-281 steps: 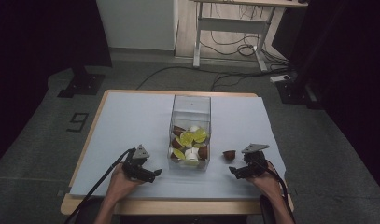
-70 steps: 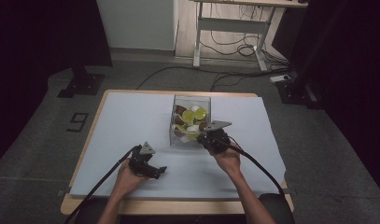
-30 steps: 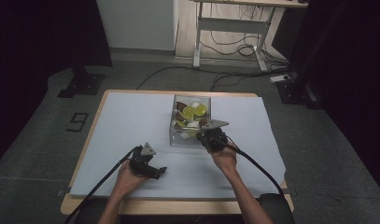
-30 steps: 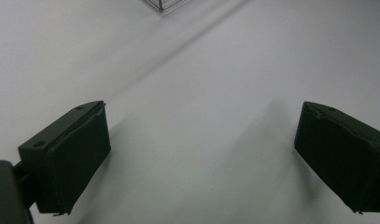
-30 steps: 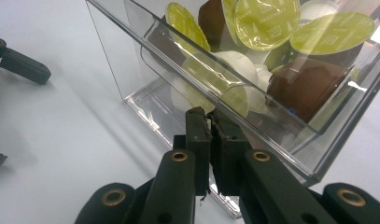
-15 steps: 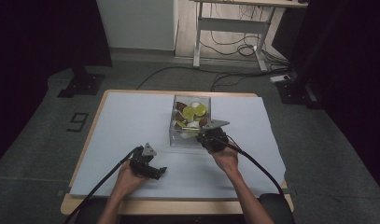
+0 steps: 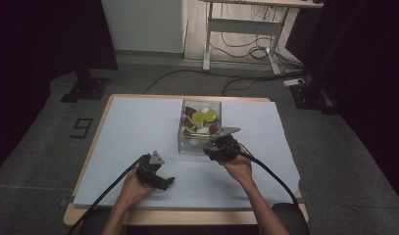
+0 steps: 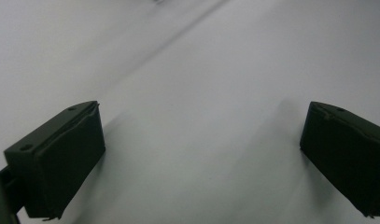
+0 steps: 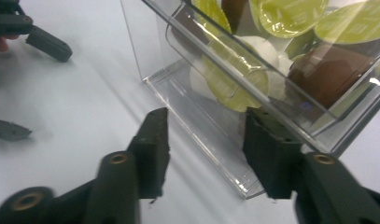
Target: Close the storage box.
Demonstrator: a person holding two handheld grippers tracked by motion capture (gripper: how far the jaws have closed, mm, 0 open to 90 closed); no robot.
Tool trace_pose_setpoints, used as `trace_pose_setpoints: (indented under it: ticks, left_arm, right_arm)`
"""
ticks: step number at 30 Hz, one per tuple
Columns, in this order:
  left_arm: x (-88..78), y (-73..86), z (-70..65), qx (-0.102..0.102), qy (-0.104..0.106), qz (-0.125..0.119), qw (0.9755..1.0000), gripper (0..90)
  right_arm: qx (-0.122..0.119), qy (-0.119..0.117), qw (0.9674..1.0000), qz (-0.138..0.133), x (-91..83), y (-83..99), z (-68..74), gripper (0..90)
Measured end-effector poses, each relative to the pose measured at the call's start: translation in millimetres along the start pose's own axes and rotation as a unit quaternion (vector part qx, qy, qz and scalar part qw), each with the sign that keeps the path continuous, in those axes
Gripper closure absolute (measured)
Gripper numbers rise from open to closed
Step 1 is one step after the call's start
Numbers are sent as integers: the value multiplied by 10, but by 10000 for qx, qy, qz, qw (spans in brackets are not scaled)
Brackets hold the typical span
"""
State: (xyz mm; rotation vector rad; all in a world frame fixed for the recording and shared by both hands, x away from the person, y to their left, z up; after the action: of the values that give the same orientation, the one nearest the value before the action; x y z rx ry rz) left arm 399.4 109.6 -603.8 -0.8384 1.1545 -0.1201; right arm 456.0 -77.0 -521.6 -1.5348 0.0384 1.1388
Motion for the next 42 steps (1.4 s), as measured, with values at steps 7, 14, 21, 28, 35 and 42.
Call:
trace_pose_setpoints:
  ticks: [7,14,21,28,35,42]
  left_arm:
    - [1,-1,1,-3,-4,-6,10000,0]
    - [1,-1,1,-3,-6,-11,10000,0]
    - [0,-1,1,-2,-5,-9,10000,0]
    - [1,-2,2,-5,-6,-13,10000,0]
    - [1,-2,3,-4,-8,-15,10000,0]
    - [1,-3,3,-6,-10,-18,10000,0]
  right_arm:
    - [15,-77,9999,119,-53,48,13,377]
    - [-21,-143,9994,299,-111,120,18,309]
    - [-41,-211,9992,351,-195,170,10,290]
    - [4,-234,9989,408,-263,231,-42,243]
    - [63,-112,9992,385,-332,257,-114,165]
    - [109,106,9992,367,-383,283,-207,124]
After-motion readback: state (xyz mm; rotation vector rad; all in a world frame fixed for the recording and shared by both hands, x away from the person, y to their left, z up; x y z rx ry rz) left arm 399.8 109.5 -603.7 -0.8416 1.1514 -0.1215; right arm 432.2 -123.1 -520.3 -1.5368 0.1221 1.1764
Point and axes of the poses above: each handheld gripper's, and its own axes: x roughly forward along the jaws, y roughly out of its underside, z roughly to its left, the point moved 10 cm from there along x, roughly forward along the jaws, and after that the axes turned 13 degrees about x, right-handed, at the moved point
